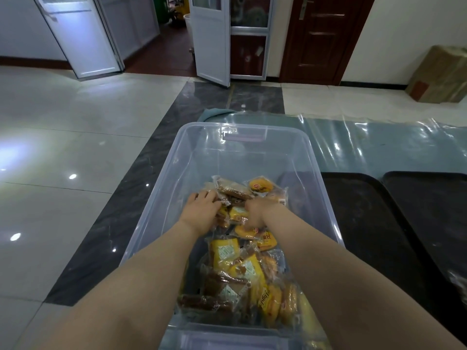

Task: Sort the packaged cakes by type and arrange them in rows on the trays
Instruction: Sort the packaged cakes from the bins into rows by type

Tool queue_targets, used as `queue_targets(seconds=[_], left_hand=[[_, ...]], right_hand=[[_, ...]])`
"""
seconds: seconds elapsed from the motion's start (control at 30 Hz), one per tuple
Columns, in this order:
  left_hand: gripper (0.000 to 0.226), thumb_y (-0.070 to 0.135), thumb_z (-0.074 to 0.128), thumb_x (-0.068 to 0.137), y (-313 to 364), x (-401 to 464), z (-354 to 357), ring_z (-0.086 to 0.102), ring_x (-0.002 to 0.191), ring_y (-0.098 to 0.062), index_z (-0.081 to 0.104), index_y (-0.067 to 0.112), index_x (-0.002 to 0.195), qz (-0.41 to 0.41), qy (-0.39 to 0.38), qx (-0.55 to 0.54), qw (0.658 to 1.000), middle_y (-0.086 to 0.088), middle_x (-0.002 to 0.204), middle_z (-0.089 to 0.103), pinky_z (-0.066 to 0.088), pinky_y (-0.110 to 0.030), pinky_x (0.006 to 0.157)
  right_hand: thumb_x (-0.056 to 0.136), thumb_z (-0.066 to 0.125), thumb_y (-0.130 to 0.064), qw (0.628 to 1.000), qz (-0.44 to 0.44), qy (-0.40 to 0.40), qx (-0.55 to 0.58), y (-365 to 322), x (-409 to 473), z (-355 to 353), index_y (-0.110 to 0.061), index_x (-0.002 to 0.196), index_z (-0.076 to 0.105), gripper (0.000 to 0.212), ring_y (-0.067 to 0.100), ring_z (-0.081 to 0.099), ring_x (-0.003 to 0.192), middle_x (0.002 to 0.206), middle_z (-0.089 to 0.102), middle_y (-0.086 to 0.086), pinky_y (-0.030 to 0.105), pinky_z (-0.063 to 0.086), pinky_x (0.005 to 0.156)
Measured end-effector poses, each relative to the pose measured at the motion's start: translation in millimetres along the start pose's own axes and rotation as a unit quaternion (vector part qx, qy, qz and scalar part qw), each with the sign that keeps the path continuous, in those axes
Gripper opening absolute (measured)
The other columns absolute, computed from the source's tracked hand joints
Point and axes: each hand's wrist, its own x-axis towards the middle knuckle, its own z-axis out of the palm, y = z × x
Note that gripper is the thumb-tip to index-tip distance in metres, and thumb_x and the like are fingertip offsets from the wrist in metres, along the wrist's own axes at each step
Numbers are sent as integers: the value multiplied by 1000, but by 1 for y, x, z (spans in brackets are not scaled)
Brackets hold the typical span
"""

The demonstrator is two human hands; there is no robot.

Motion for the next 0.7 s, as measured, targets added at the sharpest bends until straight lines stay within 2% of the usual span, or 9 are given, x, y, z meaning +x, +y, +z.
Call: queue_targets(seconds=[0.13, 0.27, 0.37, 0.53, 0.63, 0.7], left_hand=[[35, 30, 54, 95, 0, 1, 0, 41, 128, -23, 57, 22, 129, 0, 6, -11, 1000, -2, 134, 46, 30, -39, 111], [32, 29, 54, 95, 1, 2, 0, 41, 127, -22, 61, 21, 125, -2, 17, -16, 1000, 0, 133, 47, 29, -38, 110], [30, 31, 55, 94, 1, 3, -3, 42, 125, -22, 65, 21, 121, -3, 24, -16, 1000, 0, 132, 49, 29, -37, 110], [27, 25, 53, 93, 1, 7, -13, 47, 119, -22, 67, 20, 115, -16, 50, -48, 997, 0, 124, 53, 31, -35, 107], [25, 22, 50, 94, 1, 11, -26, 52, 112, -24, 69, 19, 110, -28, 59, -67, 996, -2, 116, 54, 33, -36, 103], [23, 24, 51, 94, -1, 15, -36, 54, 107, -25, 71, 18, 105, -35, 55, -77, 995, -2, 111, 54, 35, -36, 99]], right_hand=[[92, 58, -18, 1000, 4, 15, -23, -4, 1, 1, -11, 120, 60, 29, 25, 62, 93, 113, 64, 7, 38, 56, 78], [90, 56, -3, 999, 14, 34, -12, -6, 2, 2, -10, 109, 63, 21, 25, 59, 86, 105, 65, 6, 36, 53, 73], [90, 59, 1, 999, 18, 38, -19, -6, 1, -1, -8, 110, 63, 23, 27, 59, 91, 100, 61, 6, 35, 49, 74], [92, 56, 1, 997, 15, 67, -48, -5, 0, -8, -5, 110, 66, 21, 27, 66, 101, 114, 68, 12, 31, 50, 71], [93, 58, -1, 993, 22, 109, -45, -4, -6, -16, -5, 112, 67, 22, 24, 66, 104, 115, 68, 8, 32, 56, 87], [93, 55, -1, 991, 24, 130, -23, -2, -9, -23, -6, 108, 66, 19, 25, 65, 101, 111, 67, 8, 32, 54, 88]])
